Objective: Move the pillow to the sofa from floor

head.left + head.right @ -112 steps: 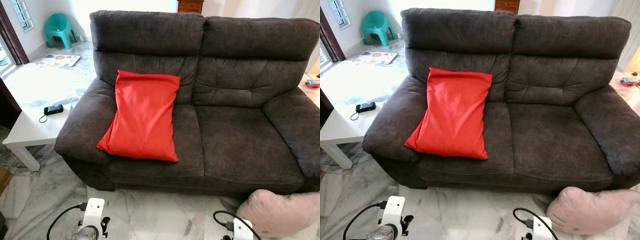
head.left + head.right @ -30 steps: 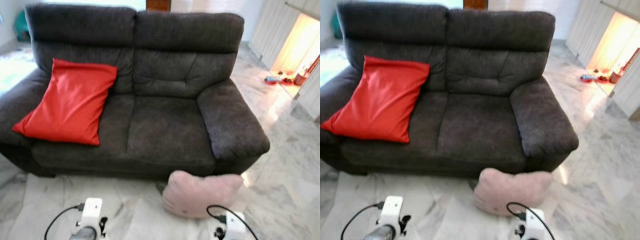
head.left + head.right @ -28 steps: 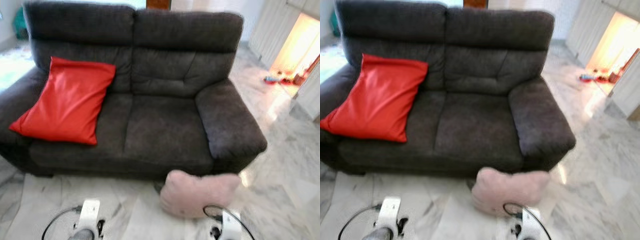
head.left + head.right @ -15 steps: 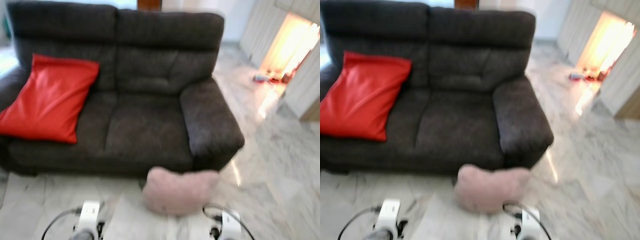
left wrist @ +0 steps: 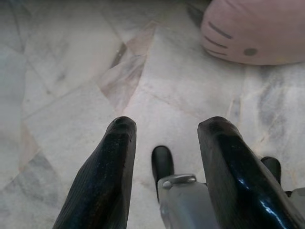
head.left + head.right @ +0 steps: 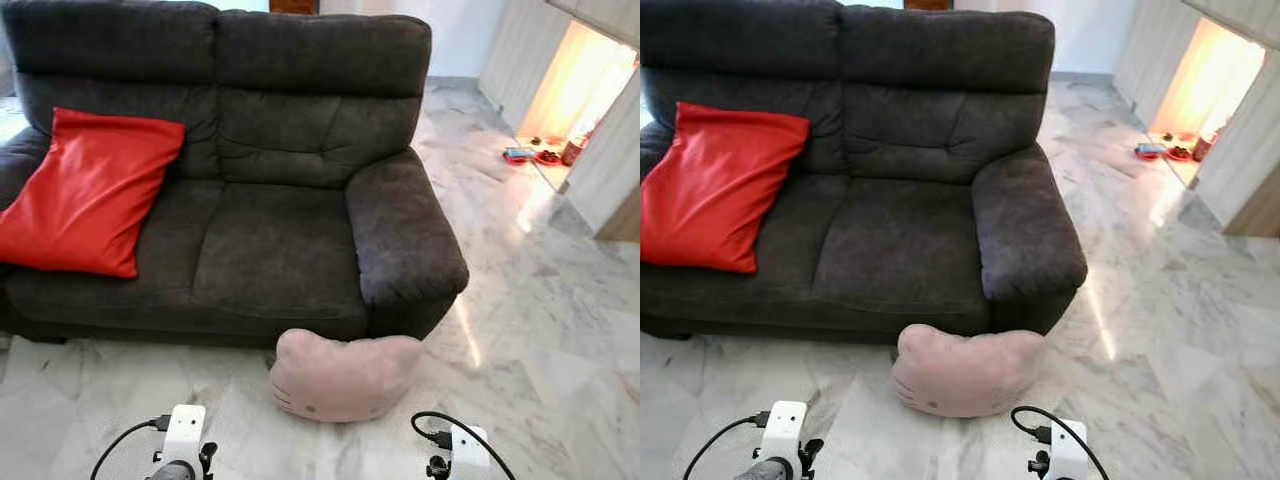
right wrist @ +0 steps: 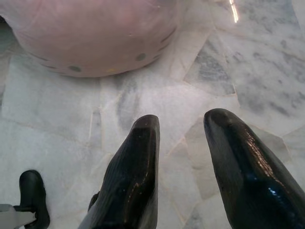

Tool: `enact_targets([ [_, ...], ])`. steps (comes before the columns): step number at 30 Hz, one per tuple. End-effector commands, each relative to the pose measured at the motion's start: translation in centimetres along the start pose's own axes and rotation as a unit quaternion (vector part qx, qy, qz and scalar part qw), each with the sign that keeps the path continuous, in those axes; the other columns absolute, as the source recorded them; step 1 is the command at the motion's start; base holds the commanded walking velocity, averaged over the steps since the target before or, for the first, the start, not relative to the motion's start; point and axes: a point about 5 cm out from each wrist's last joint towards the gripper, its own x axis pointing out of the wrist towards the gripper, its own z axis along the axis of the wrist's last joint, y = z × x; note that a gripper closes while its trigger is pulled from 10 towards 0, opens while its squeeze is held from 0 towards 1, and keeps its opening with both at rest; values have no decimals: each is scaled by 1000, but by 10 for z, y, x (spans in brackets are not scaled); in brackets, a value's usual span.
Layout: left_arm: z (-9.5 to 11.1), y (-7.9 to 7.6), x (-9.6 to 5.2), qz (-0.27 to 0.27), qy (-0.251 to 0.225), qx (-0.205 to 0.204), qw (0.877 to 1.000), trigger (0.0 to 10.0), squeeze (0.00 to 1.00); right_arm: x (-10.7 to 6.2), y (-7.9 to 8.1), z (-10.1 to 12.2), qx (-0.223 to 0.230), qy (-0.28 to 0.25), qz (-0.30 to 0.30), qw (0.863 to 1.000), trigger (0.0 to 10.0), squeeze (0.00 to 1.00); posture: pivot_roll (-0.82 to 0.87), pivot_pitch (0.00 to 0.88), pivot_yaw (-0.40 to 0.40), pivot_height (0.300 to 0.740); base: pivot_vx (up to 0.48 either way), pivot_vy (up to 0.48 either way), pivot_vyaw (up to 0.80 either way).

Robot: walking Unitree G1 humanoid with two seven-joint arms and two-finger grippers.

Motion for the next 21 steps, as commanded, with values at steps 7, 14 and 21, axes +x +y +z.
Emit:
enact_targets([
  [7,-3,0,-1,0,4,-7,1000,10000,0,0,-1,1,3,1,-1,1000,10000,0,4,0,-70,740,0,0,0],
  [14,-4,-1,-1,2,5,-6,1000,10000,0,0,-1,0,3,1,0,1000,10000,0,5,0,-69,740,0,0,0],
  [21,-4,-1,-1,3,6,-6,1000,10000,0,0,-1,0,1,1,1,1000,10000,0,5,0,-69,740,249,0,0],
])
